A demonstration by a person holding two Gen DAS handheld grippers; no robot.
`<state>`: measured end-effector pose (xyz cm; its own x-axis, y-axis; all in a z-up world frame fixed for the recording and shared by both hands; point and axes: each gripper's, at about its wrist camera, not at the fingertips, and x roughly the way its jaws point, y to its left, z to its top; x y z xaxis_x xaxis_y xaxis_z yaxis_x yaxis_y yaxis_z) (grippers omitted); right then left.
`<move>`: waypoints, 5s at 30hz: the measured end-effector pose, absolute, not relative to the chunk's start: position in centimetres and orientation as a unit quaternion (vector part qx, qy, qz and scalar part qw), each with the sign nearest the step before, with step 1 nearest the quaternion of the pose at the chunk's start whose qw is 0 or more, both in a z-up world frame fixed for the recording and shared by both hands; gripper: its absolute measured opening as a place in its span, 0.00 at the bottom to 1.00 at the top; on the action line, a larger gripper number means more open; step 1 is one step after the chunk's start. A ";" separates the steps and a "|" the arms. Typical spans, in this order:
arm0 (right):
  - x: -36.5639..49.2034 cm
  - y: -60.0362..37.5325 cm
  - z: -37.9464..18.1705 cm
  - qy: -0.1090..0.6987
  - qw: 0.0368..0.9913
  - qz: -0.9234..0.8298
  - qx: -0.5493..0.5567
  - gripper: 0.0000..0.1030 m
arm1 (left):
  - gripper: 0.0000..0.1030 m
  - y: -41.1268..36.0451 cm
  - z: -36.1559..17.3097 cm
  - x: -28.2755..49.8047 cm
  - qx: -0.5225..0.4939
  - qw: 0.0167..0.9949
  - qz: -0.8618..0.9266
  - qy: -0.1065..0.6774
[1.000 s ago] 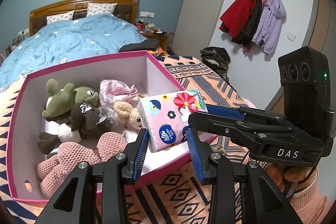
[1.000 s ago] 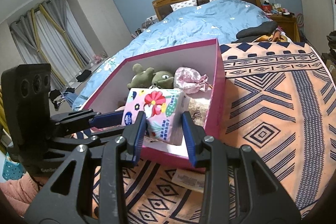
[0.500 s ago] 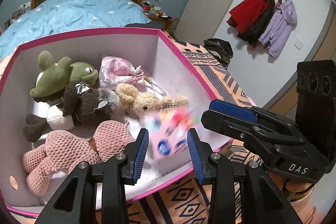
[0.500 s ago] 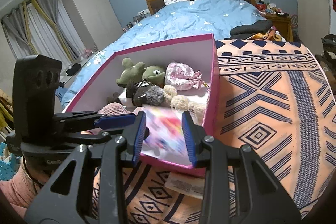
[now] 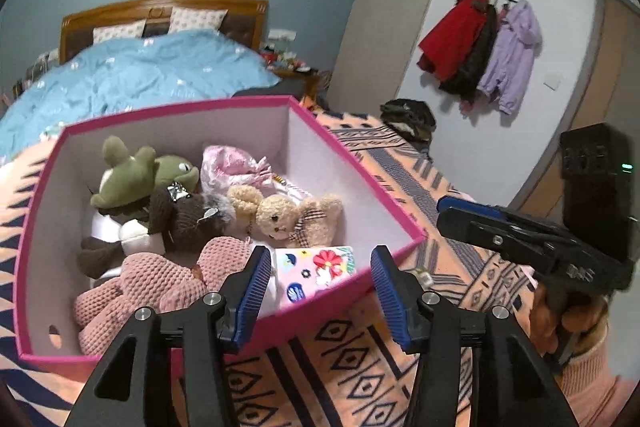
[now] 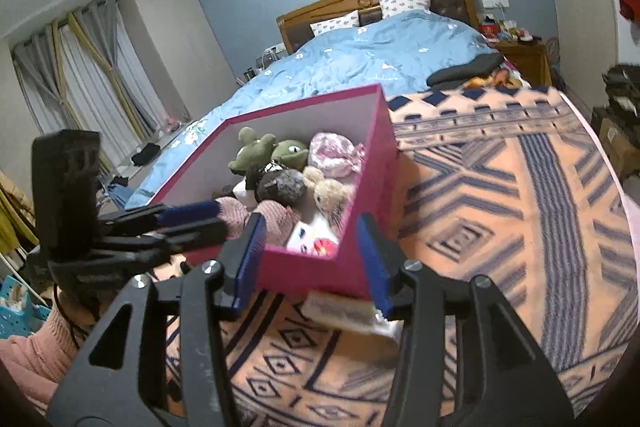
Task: Organize objects
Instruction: 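Lower the tissue pack into the box and open both grippers, then move both grippers to the cream-gold tissue pack beside the box, then close both grippers on the cream-gold tissue pack and lift it, then hold the cream-gold tissue pack raised beside the box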
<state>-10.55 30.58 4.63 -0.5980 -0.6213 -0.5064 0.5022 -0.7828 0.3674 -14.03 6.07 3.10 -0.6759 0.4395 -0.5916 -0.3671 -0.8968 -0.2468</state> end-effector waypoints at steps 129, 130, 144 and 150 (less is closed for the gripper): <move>-4.3 28.9 2.2 -0.077 0.370 -0.861 0.339 0.39 | 0.34 9.1 1.4 -7.3 -0.352 0.258 0.900 -0.024; -4.4 28.9 2.2 -0.077 0.371 -0.861 0.339 0.39 | 0.34 9.1 1.4 -7.3 -0.351 0.257 0.900 -0.024; -4.5 28.9 2.8 -0.075 0.372 -0.864 0.330 0.39 | 0.34 9.2 1.8 -7.6 -0.348 0.256 0.902 -0.019; -4.6 28.9 2.9 -0.074 0.372 -0.865 0.329 0.40 | 0.34 9.2 1.9 -7.8 -0.347 0.255 0.902 -0.017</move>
